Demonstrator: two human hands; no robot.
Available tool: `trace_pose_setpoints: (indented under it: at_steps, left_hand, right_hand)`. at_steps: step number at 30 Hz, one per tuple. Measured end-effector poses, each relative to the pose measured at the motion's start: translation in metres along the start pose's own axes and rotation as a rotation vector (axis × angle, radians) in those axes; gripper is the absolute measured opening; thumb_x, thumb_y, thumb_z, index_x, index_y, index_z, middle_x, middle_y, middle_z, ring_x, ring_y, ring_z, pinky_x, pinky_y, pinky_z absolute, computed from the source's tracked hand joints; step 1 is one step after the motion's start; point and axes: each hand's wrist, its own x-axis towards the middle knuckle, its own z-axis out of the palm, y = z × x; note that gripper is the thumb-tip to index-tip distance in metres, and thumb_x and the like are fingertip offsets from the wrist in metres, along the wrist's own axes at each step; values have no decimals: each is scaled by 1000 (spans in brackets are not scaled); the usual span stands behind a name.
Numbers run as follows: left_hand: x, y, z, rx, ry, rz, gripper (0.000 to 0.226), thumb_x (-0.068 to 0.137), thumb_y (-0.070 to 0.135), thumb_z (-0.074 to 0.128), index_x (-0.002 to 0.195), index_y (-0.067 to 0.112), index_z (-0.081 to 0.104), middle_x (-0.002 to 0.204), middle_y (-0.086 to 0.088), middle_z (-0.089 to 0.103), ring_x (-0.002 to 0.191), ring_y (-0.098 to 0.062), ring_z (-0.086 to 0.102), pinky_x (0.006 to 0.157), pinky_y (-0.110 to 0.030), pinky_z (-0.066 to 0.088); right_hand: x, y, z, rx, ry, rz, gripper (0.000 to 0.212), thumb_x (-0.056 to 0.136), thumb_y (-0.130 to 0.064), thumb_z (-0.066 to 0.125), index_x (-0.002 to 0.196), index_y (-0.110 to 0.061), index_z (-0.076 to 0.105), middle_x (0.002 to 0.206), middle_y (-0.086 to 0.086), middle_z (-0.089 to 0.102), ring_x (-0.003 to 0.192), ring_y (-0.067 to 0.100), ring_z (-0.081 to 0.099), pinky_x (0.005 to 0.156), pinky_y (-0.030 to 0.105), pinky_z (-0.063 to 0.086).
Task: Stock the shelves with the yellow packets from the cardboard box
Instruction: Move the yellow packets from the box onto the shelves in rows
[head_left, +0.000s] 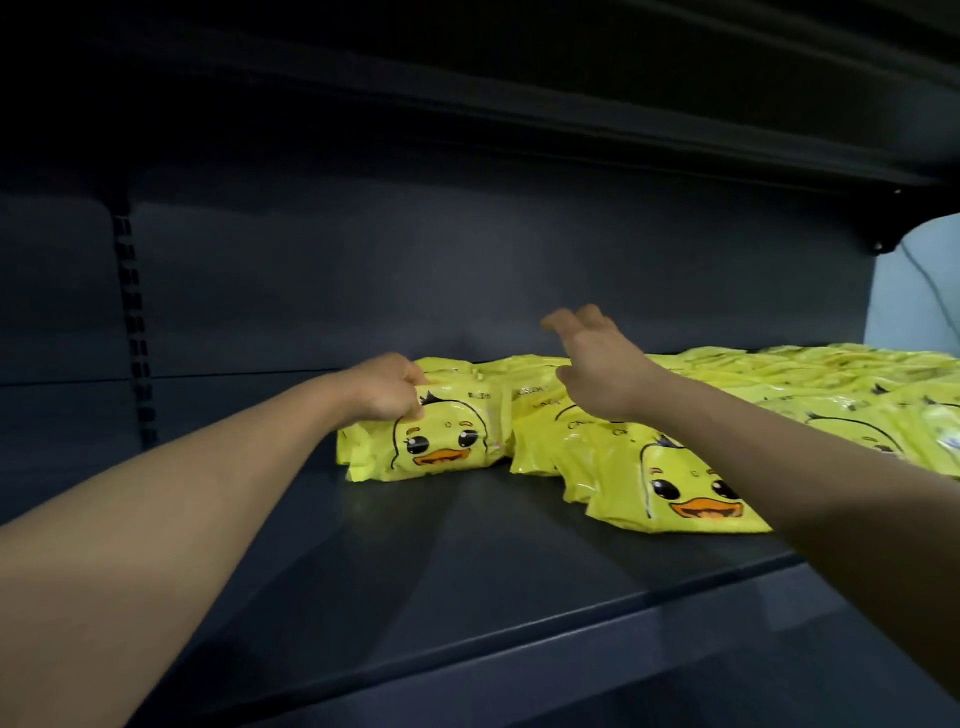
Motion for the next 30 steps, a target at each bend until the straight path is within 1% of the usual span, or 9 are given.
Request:
trace_pose_setpoints:
  at_steps: [2, 4, 6, 8, 12, 16, 21, 27, 30]
  left_hand:
    - [8, -5, 10, 79, 119, -8, 19, 81, 5, 59, 93, 18, 65, 95, -6, 62, 88, -21, 58, 73, -28, 40]
    - [11, -8, 17, 140, 210, -11, 28, 83, 9, 60, 110, 15, 65, 111, -5, 63, 105, -23, 58, 82, -27, 44]
    - [8, -8, 22, 216, 282, 1, 35, 85, 16, 62, 120, 16, 59, 123, -4, 59, 115, -24, 54, 95, -35, 46]
    - [3, -6, 25, 326, 365, 21, 34, 85, 20, 63, 118, 18, 58, 123, -5, 57, 116, -25, 51, 93, -39, 47]
    - [-15, 5, 24, 467, 465, 34, 35, 84, 15, 63, 118, 17, 55, 118, -7, 53, 114, -26, 48, 87, -38, 46]
    - [-41, 20, 18, 512, 415, 8, 39, 83, 15, 64, 120, 19, 53, 122, -6, 51, 116, -25, 46, 83, -35, 43]
    - [-84, 57, 21, 520, 355, 10, 39, 85, 22, 64, 121, 19, 51, 124, -4, 51, 117, -24, 47, 83, -34, 42]
    - [-132, 131, 56, 431, 296, 60, 38, 83, 20, 63, 119, 19, 50, 122, -2, 55, 114, -24, 51, 85, -35, 47]
    - [-158, 167, 84, 390, 269, 95, 37, 85, 22, 63, 119, 20, 50, 123, 0, 55, 115, -23, 51, 83, -33, 45]
  right_hand:
    - [-8, 7, 0, 11, 1, 7, 54, 91, -5, 48, 140, -16, 28, 136, 15, 32, 127, 34, 34, 102, 44, 37]
    - [-16, 11, 0, 21, -5, 14, 53, 92, -11, 51, 140, -16, 28, 137, 14, 32, 127, 33, 34, 103, 43, 37]
    - [-23, 14, 0, 27, -15, 23, 53, 92, -17, 52, 140, -16, 28, 137, 14, 32, 126, 33, 35, 102, 42, 37]
    - [-29, 15, -1, 26, -21, 22, 53, 93, -20, 53, 140, -16, 28, 138, 13, 33, 127, 32, 35, 102, 41, 37]
    - [-44, 12, -8, 40, -10, 5, 56, 92, -24, 56, 140, -15, 29, 140, 12, 32, 130, 30, 33, 104, 40, 35]
    - [-65, 10, -22, 61, 0, -8, 56, 91, -25, 57, 139, -15, 30, 139, 12, 33, 130, 30, 32, 105, 39, 35]
    - [-106, 17, -47, 69, -3, -30, 57, 90, -25, 59, 139, -15, 32, 138, 12, 34, 129, 29, 34, 104, 39, 37]
    - [-173, 43, -72, 92, -66, -18, 58, 89, -25, 59, 139, -15, 32, 138, 10, 34, 129, 29, 34, 104, 40, 37]
    - [-211, 62, -77, 113, -110, -17, 57, 90, -26, 59, 139, -15, 34, 136, 10, 36, 125, 29, 37, 102, 39, 38]
